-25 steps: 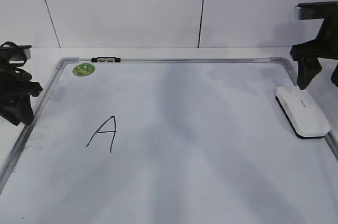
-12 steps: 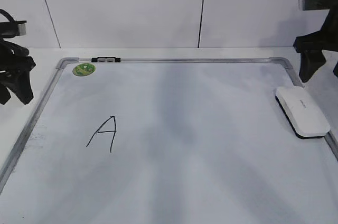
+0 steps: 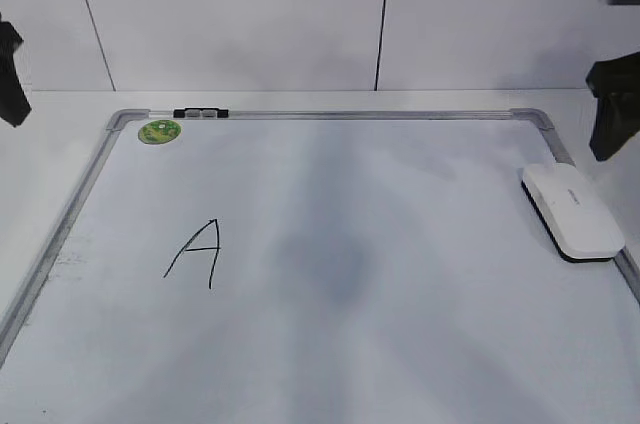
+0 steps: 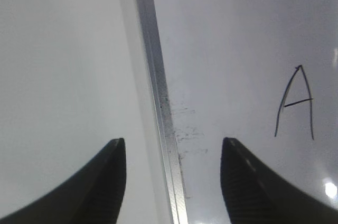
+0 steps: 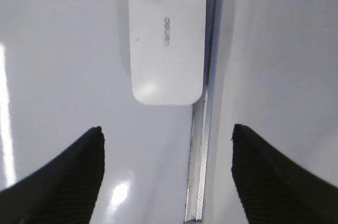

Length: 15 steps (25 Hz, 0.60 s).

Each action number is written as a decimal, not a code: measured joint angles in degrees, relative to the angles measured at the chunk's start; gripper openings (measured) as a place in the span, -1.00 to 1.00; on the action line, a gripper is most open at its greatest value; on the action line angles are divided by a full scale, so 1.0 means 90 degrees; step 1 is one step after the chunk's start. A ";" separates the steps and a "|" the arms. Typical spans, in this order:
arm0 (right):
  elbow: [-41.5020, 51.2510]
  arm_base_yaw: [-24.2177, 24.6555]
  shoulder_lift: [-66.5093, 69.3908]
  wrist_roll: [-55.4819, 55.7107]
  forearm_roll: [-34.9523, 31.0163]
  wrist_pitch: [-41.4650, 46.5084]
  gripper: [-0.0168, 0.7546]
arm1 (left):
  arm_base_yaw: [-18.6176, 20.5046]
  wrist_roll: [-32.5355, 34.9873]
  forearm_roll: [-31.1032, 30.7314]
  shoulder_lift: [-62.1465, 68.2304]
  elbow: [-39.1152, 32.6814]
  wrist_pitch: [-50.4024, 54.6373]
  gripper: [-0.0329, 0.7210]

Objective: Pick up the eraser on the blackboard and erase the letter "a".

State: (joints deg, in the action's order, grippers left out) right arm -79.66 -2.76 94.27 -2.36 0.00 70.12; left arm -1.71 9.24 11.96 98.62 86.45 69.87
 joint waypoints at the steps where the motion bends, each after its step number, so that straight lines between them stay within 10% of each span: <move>1: 0.0158 0.0000 -0.0161 0.0000 0.0000 0.0000 0.58 | -0.0013 -0.0016 0.0025 -0.0185 0.0000 0.0013 0.22; 15: 0.1510 0.0000 -0.2857 -0.0015 0.0252 0.0038 0.58 | -0.0559 -0.0258 0.0104 -0.2597 -0.1656 0.0103 0.22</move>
State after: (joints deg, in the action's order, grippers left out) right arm -66.07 -2.76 68.55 -2.50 2.27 70.47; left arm -6.73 6.91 12.89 75.25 71.54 70.80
